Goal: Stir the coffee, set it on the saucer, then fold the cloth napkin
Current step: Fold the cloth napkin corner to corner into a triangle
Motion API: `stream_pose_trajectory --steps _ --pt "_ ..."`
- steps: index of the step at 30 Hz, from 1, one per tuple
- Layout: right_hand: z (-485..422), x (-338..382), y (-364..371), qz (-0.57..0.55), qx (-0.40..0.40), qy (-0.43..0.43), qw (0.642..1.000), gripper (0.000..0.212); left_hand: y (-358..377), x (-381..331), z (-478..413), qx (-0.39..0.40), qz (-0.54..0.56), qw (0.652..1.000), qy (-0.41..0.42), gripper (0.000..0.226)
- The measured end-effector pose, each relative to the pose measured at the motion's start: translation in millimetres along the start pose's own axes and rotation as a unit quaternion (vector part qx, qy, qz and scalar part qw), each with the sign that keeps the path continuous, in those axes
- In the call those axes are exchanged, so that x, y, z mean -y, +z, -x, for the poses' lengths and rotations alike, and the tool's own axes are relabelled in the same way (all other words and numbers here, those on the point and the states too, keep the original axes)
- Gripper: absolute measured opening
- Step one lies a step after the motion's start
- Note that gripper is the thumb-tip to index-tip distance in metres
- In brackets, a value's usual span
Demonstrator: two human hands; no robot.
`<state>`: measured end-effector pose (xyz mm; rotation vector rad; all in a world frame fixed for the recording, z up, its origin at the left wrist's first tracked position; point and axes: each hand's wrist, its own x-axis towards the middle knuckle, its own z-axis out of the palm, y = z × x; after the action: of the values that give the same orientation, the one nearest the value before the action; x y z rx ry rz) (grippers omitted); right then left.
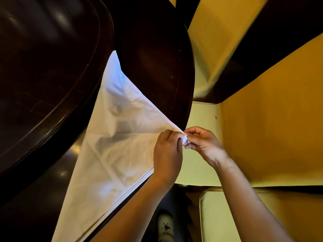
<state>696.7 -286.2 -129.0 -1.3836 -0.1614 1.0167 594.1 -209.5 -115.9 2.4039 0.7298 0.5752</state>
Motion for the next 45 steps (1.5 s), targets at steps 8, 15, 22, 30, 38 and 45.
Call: stream_pose_trajectory --steps 8,15,22,30,38,45 --pt "3.5 4.8 4.6 0.032 -0.017 -0.016 0.999 0.016 -5.7 -3.5 1.0 0.048 0.056 0.997 -0.013 0.021" --pt "8.3 0.2 15.2 0.137 -0.086 -0.048 0.986 0.016 -64.1 65.3 27.8 -0.09 -0.123 0.983 -0.103 0.055" --pt "28.4 -22.1 19.4 0.072 -0.072 -0.015 0.995 0.012 -93.9 122.3 30.8 0.075 -0.263 0.951 -0.145 0.08" --pt "30.3 -15.3 27.4 0.233 -0.158 -0.13 0.951 0.013 -95.6 124.9 23.7 0.069 -0.252 0.957 -0.124 0.079" --pt "-34.3 22.1 166.8 0.578 0.1 -0.445 0.677 0.046 -87.1 126.7 24.1 0.045 -0.275 0.947 -0.162 0.077" --pt "-108.0 7.1 165.4 0.758 0.157 -0.347 0.529 0.056 -87.4 127.2 25.2 0.039 -0.288 0.944 -0.156 0.073"
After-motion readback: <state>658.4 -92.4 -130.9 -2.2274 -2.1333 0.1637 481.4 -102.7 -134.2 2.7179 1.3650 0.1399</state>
